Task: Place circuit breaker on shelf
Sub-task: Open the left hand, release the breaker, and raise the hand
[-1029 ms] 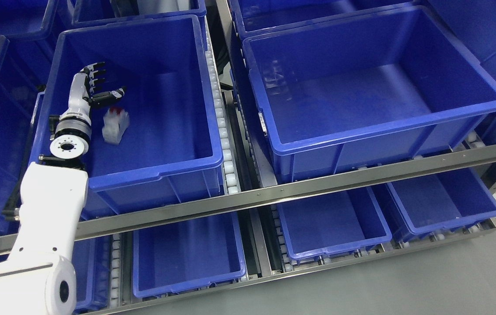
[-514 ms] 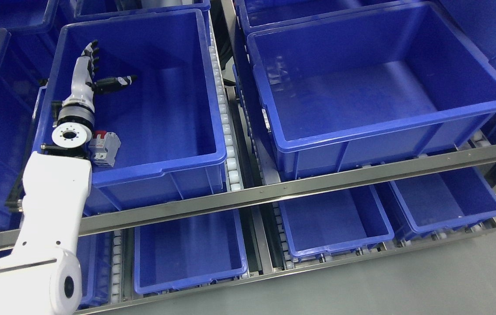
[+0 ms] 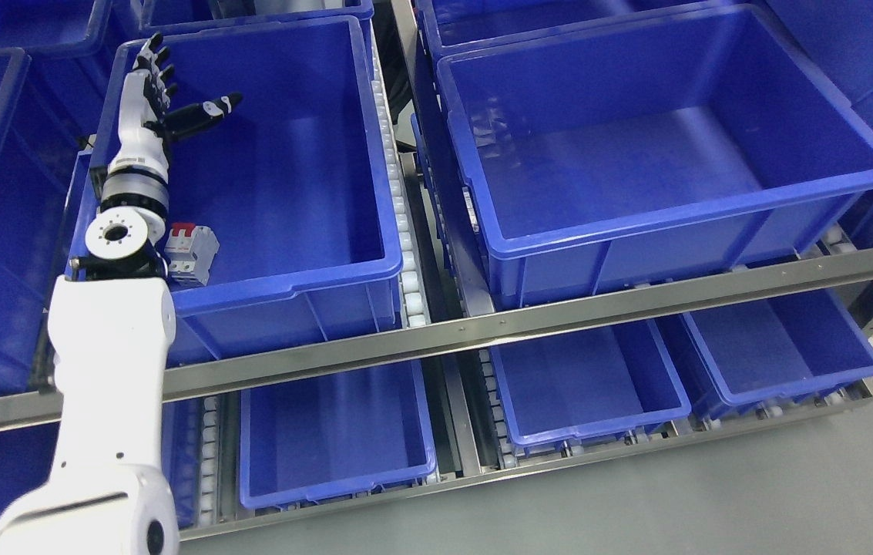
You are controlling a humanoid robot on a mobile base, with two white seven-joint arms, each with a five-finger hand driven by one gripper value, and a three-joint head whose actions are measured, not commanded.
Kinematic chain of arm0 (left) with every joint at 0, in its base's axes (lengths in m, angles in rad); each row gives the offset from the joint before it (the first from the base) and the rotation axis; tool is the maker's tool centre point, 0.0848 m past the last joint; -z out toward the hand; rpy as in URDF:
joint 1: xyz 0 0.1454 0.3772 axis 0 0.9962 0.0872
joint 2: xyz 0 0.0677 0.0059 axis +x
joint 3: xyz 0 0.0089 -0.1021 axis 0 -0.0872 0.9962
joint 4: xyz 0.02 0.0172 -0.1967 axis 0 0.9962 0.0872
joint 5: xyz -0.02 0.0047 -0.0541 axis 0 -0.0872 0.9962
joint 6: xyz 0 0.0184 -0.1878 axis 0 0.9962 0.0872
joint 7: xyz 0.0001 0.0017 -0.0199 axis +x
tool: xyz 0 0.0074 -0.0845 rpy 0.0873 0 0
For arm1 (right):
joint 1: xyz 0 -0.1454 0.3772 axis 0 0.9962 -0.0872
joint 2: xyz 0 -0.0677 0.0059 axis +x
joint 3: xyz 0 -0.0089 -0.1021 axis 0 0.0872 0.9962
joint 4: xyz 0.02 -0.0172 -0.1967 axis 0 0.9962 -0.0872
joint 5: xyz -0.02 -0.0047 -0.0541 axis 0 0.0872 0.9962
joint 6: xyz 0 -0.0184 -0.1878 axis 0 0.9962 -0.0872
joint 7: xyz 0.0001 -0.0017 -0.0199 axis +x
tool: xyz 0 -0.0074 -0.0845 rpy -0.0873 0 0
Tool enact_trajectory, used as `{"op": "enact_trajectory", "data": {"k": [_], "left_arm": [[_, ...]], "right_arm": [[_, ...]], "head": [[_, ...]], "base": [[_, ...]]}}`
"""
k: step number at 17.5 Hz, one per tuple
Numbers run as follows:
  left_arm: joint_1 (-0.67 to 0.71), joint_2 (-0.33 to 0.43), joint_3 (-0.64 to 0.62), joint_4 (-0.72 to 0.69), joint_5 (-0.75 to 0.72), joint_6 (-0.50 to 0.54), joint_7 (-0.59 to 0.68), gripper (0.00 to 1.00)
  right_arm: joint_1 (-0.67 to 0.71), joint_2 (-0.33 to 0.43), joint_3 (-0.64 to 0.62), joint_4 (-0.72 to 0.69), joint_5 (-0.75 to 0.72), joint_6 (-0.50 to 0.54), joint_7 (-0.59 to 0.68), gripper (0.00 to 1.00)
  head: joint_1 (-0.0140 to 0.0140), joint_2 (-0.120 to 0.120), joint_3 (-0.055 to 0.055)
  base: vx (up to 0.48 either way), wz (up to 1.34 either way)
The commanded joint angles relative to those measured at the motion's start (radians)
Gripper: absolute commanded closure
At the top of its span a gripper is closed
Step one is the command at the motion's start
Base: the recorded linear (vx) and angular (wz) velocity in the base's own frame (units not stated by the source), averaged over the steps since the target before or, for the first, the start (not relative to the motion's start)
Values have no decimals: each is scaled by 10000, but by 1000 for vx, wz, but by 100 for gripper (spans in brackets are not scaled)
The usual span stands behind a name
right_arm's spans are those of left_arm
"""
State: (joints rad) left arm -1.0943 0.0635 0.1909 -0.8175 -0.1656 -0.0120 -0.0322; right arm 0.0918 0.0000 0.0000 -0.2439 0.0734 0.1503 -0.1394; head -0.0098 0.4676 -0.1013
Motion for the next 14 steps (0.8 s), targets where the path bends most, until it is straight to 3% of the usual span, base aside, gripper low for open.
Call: {"op": "enact_trajectory", "data": {"k": [1,3,14], "left_arm": [[1997,-461,439,-6514,275,1541,-16,0],[2122,-461,346,-6949,275,2082,0,0],[2505,-461,223,-7486,275,2084,-62,0]], "right_arm": [[2,-175,199,0,2,-705,44,0],[2,-175,199,0,2,-705,44,0],[2,-175,199,0,2,-705,44,0]], "head": [[0,0,0],[0,0,0],[0,0,0]], "base": [[-117,3],[-128,4],[-162,-13]]}}
